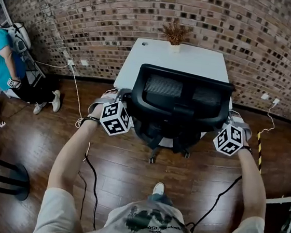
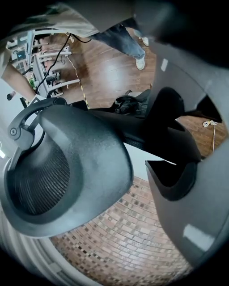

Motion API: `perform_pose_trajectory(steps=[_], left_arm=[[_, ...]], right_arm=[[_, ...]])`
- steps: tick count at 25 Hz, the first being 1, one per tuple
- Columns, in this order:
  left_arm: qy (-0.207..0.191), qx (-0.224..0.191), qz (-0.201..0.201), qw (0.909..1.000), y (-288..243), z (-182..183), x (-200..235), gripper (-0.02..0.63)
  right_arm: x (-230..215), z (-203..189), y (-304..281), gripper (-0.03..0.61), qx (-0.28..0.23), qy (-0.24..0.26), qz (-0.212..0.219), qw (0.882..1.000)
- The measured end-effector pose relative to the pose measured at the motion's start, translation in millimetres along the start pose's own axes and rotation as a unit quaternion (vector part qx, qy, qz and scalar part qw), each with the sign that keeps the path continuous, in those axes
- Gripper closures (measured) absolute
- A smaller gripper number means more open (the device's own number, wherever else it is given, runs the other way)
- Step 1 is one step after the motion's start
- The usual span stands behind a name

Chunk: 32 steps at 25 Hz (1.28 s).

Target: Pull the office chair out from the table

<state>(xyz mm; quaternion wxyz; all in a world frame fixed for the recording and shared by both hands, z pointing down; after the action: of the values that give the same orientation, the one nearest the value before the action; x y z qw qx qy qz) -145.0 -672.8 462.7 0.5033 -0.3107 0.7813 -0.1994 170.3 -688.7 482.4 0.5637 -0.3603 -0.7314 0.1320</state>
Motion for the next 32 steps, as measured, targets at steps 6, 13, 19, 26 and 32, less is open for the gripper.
perform_pose_trajectory(steps=[6,13,19,26,32], left_arm=[[-0.004,-0.016,0.01,0.9998,29,2,-30,0.346],[-0.007,-0.021,0.0,0.9998,68,-15,-59,0.341],[-0.009,-0.024,-0.002,0.9997,96,-18,-80,0.341],[-0.01,-0.018,0.01,0.9997,123,-25,-107,0.337],[-0.001,-0.007,0.015,0.9999,150,-23,-133,0.336]], right_arm=[[33,7,33,0.408,0.006,-0.006,-0.017,1.0],[75,38,72,0.408,0.013,-0.007,-0.053,0.998],[103,52,101,0.408,0.018,-0.01,-0.058,0.998],[133,63,124,0.409,0.018,-0.011,-0.057,0.998],[157,70,152,0.408,0.014,-0.007,-0.059,0.998]])
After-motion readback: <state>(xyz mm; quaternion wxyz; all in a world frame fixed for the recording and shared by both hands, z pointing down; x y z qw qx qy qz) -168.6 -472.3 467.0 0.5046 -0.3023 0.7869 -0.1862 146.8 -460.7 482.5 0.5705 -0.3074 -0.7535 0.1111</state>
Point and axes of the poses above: the fingertips, and each gripper's own axes: y backward along the fingers, x to its left, z out of its top, the point moved 1 cm from there along y, backward along the fingers, and after that the axes turned 1 degree about -x, right-handed, at the moved point
